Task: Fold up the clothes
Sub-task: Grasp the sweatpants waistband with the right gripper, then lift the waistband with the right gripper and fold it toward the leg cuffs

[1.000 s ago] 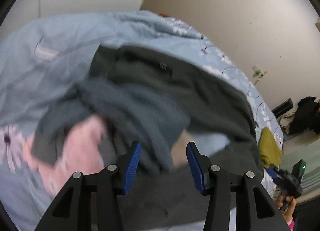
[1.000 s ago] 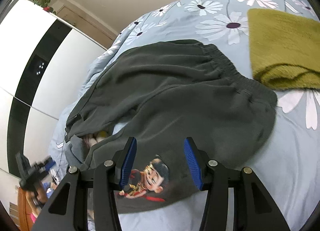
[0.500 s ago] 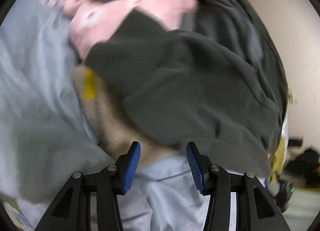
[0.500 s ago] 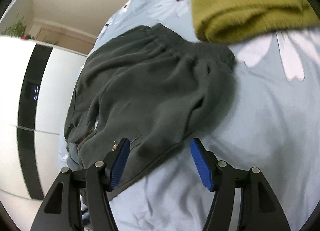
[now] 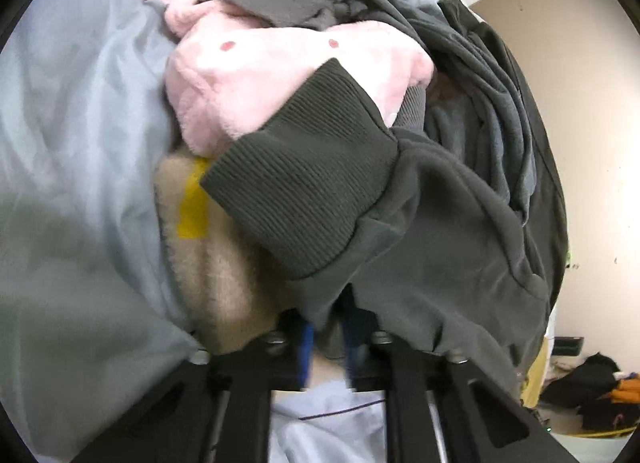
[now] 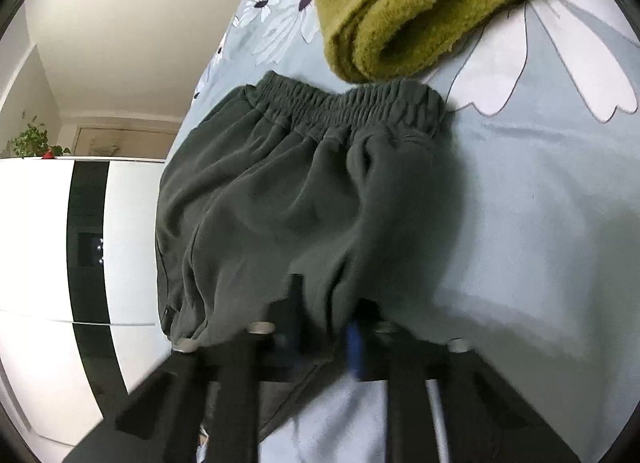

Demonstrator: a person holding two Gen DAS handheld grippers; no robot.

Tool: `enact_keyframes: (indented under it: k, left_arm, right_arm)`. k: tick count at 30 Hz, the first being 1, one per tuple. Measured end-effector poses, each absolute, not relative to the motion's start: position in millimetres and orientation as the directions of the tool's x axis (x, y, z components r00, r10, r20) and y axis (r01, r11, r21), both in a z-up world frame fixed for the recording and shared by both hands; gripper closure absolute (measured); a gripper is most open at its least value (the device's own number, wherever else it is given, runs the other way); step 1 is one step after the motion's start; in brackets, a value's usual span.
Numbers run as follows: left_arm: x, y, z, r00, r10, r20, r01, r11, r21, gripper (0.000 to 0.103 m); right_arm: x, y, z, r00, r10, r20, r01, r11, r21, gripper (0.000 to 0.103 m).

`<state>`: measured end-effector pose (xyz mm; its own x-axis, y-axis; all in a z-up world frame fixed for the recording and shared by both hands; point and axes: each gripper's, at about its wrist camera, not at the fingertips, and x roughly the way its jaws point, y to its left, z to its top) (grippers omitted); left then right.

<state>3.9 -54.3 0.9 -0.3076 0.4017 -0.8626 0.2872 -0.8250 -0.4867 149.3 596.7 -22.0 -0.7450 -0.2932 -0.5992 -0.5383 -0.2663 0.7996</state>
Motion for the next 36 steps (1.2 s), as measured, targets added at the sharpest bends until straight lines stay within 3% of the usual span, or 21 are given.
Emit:
enact_keyframes:
  k: [3, 8, 13, 18, 27, 36]
  left_arm:
    - [13, -55, 20, -0.322, 0.399, -0.859, 0.259, -0.835, -0.485, 0.098]
    - [20, -56, 117, -0.431, 0.403, -0.807, 0.101, -0.868, -0.487, 0.098]
    - [-68, -42, 152, -0.410, 0.431, -0.804, 0.096, -0.856, -0.508, 0.098]
    - [-158, -2, 158, -0.384, 0.399, -0.833, 0.104, -0.878, -0.468, 0.098]
    - [-288, 60, 120, -0.320, 0.320, -0.892, 0.181, -0.903, -0.389, 0.098]
    - [-346, 96, 67, -0.321, 0.209, -0.924, 0.160, -0.949, -0.270, 0.094]
  right_arm:
    - [158, 593, 5, -0.776, -0.256, -0.577, -0.498, -0.312, 0.809, 0.095]
    - [182, 584, 90, -0.874, -0.190, -0.448, -0.337, -0.427, 0.839, 0.096]
    - [139, 589, 140, -0.854, -0.208, -0.478, -0.323, -0.507, 0.799, 0.096]
    - [87, 605, 145, -0.821, -0.231, -0.522, -0.368, -0.486, 0.793, 0.096]
    - [-19, 621, 152, -0.742, -0.234, -0.628, -0.428, -0.555, 0.713, 0.096]
    - [-111, 634, 110, -0.666, -0.247, -0.704, -0.470, -0.594, 0.653, 0.092]
